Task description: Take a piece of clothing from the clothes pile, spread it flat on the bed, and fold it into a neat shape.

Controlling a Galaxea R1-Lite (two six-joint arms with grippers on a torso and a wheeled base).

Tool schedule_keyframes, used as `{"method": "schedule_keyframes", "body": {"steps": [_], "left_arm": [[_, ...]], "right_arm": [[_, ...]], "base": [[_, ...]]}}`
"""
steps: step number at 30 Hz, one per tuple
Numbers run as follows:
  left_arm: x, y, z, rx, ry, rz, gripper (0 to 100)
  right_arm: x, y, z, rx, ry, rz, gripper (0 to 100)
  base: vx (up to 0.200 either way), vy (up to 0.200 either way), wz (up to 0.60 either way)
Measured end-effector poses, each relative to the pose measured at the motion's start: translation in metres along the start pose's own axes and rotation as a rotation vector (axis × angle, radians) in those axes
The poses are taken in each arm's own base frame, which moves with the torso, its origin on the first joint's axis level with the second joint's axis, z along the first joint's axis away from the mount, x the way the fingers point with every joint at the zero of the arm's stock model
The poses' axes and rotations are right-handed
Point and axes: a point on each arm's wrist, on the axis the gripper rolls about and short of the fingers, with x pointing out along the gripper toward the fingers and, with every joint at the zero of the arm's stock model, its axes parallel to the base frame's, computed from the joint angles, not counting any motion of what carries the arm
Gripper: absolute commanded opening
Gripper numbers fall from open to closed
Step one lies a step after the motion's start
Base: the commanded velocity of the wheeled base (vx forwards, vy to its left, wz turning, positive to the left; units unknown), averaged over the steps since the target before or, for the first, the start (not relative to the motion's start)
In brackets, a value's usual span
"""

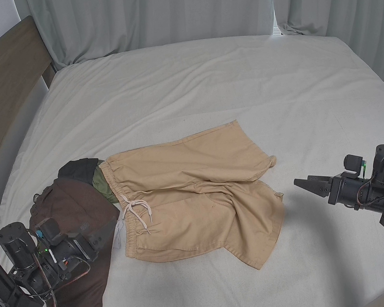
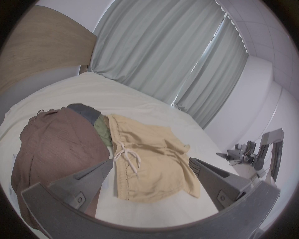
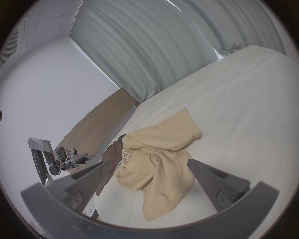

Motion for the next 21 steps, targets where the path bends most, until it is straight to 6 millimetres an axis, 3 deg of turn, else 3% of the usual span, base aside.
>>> {"method": "schedule_keyframes", "body": {"steps": [9,21], "left_arm": [[0.005,0.011,-0.029,0.033,0.135,0.033,100],[0.008,0.014,-0.038,0.018,0.182,0.026,100]], "right_arm": [[0.008,-0.015,-0.019,0.049,0.055,-0.042,100],[0.037,-0.04,-0.04,0.248,0.069,-0.113,100]], "base": [[0.0,0.0,0.0],[0.0,0.0,0.0]]}}
